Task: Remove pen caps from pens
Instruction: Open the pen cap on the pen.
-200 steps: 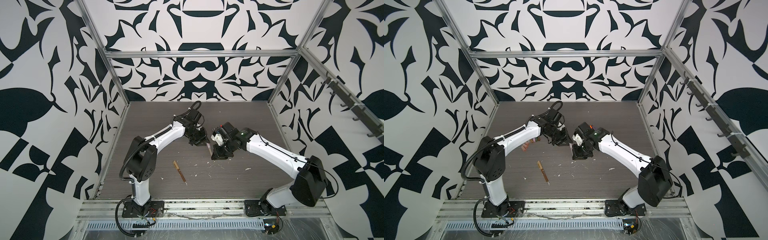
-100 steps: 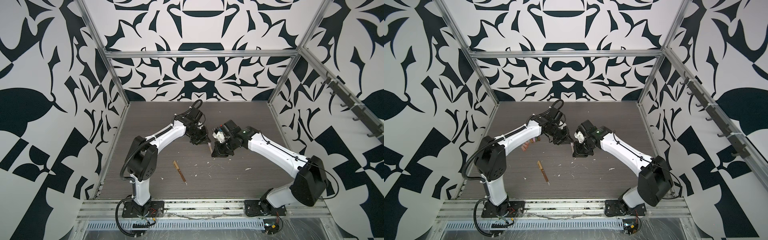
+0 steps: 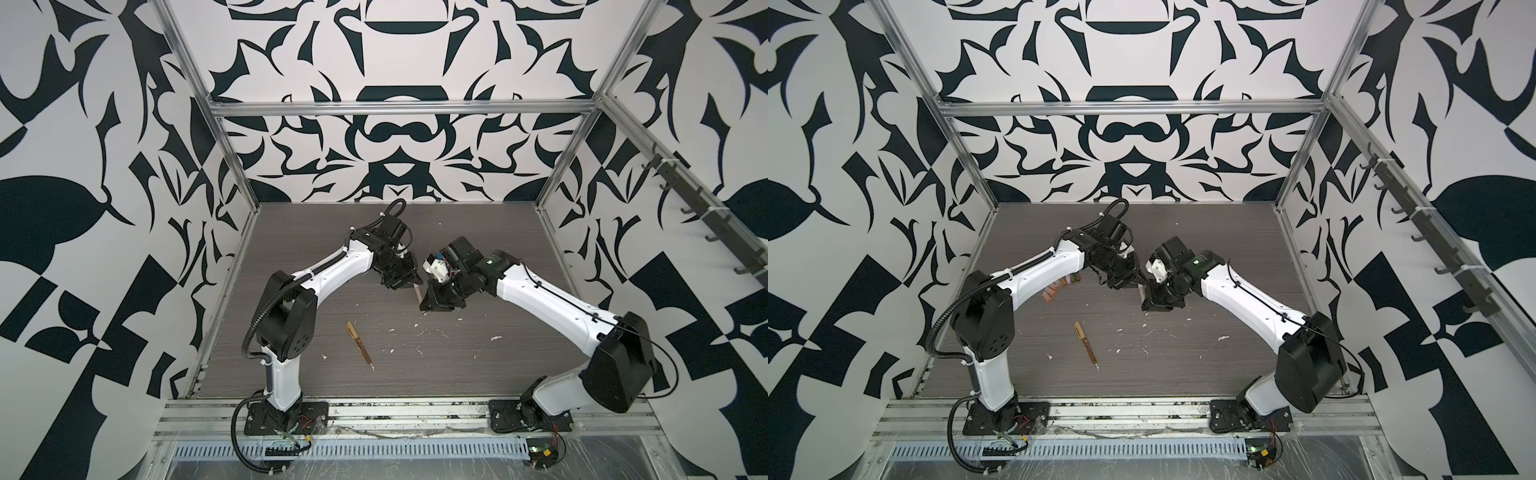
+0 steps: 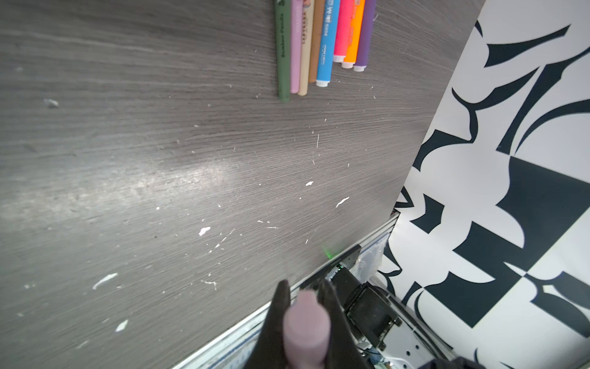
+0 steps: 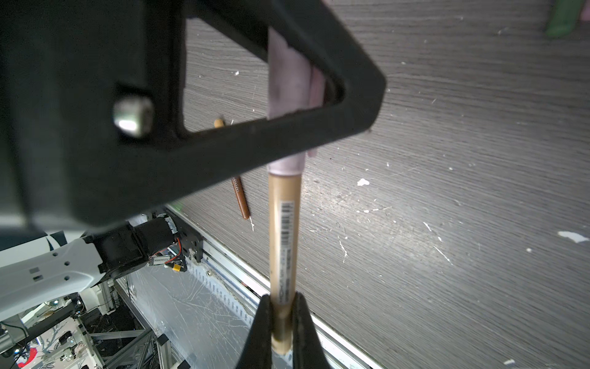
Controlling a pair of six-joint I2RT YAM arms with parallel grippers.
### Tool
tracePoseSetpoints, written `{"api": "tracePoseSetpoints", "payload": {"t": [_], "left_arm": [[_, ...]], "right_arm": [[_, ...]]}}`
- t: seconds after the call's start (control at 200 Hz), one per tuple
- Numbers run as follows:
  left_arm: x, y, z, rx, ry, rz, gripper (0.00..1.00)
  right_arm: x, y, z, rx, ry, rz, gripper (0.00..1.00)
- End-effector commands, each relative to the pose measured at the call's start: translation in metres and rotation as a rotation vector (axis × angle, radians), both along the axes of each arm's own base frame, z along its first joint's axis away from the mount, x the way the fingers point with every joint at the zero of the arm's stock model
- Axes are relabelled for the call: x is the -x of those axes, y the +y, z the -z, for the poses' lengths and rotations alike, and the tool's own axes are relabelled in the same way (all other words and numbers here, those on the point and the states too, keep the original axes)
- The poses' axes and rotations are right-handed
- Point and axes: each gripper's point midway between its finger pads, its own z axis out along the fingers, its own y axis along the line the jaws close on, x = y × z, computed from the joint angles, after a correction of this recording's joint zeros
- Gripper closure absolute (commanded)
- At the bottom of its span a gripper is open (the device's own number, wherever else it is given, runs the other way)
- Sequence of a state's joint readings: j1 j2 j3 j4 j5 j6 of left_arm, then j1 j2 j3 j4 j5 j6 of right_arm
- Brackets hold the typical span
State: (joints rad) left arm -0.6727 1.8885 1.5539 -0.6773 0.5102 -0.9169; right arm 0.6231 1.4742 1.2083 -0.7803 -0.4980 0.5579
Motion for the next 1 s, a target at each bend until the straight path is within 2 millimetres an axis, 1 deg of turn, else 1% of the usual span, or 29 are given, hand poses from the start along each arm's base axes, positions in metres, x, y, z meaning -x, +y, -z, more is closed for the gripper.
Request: {"api": "tracePoseSetpoints", "payload": {"t": [0.0, 0.16, 0.18, 0.215, 0.245, 0.3, 0.385, 0.495, 0.815, 0.855, 0.9, 0.92, 0.945, 0.995], "left_arm": [[0.002, -0.001, 0.001, -0.011, 0.017, 0.010, 0.99], [0.003, -0.001, 0.001, -0.016, 0.023, 0.010, 1.00], [0.003, -0.001, 0.001, -0.016, 0.022, 0.009, 1.00], [0.003, 0.000, 0.001, -0.017, 0.023, 0.008, 1.00], [0.002, -0.001, 0.000, -0.015, 0.021, 0.004, 1.00], [0.002, -0.001, -0.001, -0.016, 0.021, -0.001, 1.00], [0.000, -0.002, -0.005, -0.008, 0.016, -0.004, 1.00], [-0.002, -0.005, -0.008, -0.001, 0.015, -0.006, 1.00], [-0.001, -0.007, -0.011, 0.012, 0.022, -0.010, 1.00], [-0.001, -0.007, -0.012, 0.014, 0.021, -0.010, 1.00], [-0.002, -0.008, -0.012, 0.014, 0.020, -0.012, 1.00], [-0.001, -0.008, -0.012, 0.014, 0.021, -0.011, 1.00], [-0.002, -0.008, -0.012, 0.015, 0.019, -0.012, 1.00], [-0.002, -0.008, -0.012, 0.016, 0.019, -0.013, 1.00]], "right_arm": [[-0.007, 0.003, -0.015, -0.027, -0.043, 0.003, 1.00], [-0.008, -0.003, -0.014, 0.009, -0.062, 0.005, 1.00], [-0.009, -0.004, -0.015, 0.013, -0.068, 0.007, 0.95], [-0.010, -0.007, -0.016, 0.025, -0.079, 0.014, 0.79], [-0.012, -0.009, -0.018, 0.033, -0.096, 0.023, 0.71], [-0.017, -0.010, -0.022, 0.028, -0.125, 0.052, 0.66], [-0.022, -0.009, -0.024, 0.011, -0.137, 0.089, 0.65], [-0.026, -0.009, -0.019, 0.020, -0.128, 0.121, 0.67], [-0.033, 0.003, -0.011, -0.033, -0.091, 0.159, 0.70], [-0.033, 0.004, -0.010, -0.033, -0.087, 0.160, 0.74], [-0.033, 0.004, -0.010, -0.034, -0.089, 0.160, 0.82], [-0.033, 0.004, -0.010, -0.034, -0.087, 0.161, 0.89], [-0.033, 0.003, -0.009, -0.032, -0.086, 0.162, 0.94], [-0.031, 0.003, -0.007, -0.032, -0.080, 0.164, 1.00]]}}
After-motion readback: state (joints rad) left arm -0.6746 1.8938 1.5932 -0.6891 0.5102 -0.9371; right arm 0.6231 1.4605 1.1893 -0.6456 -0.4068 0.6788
